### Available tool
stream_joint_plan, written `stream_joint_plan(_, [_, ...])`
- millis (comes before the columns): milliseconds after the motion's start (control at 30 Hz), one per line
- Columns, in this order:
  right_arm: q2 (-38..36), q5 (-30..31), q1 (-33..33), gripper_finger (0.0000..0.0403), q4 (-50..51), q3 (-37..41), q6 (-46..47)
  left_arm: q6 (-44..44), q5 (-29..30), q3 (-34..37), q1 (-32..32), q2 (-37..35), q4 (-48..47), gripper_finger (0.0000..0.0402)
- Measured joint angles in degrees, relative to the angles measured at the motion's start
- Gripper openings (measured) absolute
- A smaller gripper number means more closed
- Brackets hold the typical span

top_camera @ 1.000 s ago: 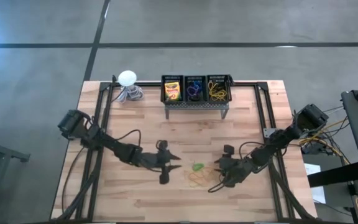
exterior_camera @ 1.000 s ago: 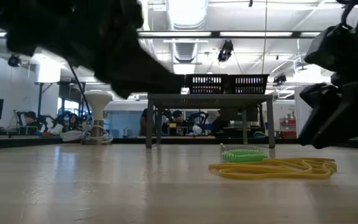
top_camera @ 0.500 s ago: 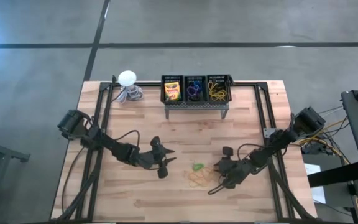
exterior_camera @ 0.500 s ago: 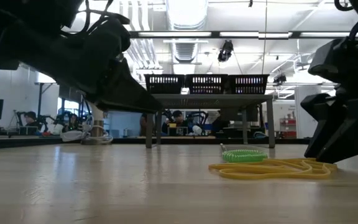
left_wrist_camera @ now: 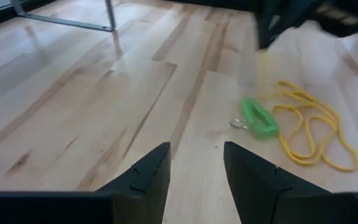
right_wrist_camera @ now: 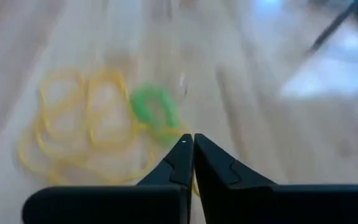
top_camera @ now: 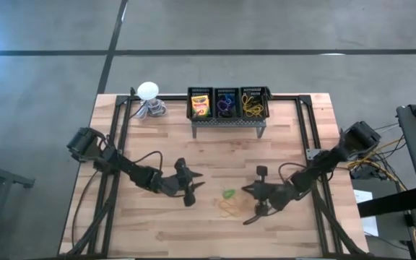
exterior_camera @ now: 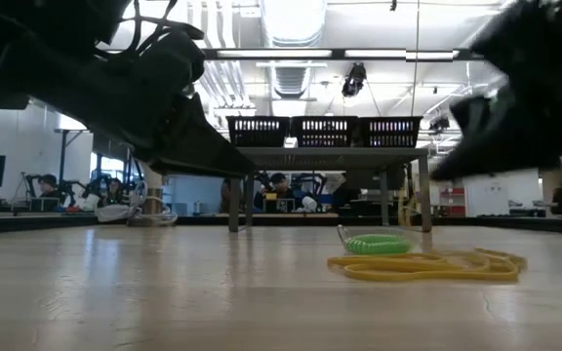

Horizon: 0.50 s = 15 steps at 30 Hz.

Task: Pick & Place Office Desk Supplies
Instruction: Put the yellow rubber band into the right black bin on the shelf

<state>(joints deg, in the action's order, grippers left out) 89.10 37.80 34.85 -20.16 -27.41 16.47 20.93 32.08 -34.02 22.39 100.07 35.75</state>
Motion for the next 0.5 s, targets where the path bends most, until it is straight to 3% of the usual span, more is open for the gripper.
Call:
stream_joint_plan(333, [-9.45, 16.07, -0.64, 0.0008, -1.39, -9.1, -24.15, 1.02, 2.46, 0.0, 0.07, 0.0, 0.0, 0.0155])
stream_joint_plan(500, [-14.48, 21.74, -4.04, 0.0008, -1.06, -15.06, -37.76, 2.07, 2.46, 0.9, 0.42, 0.02, -0.35, 0.0155])
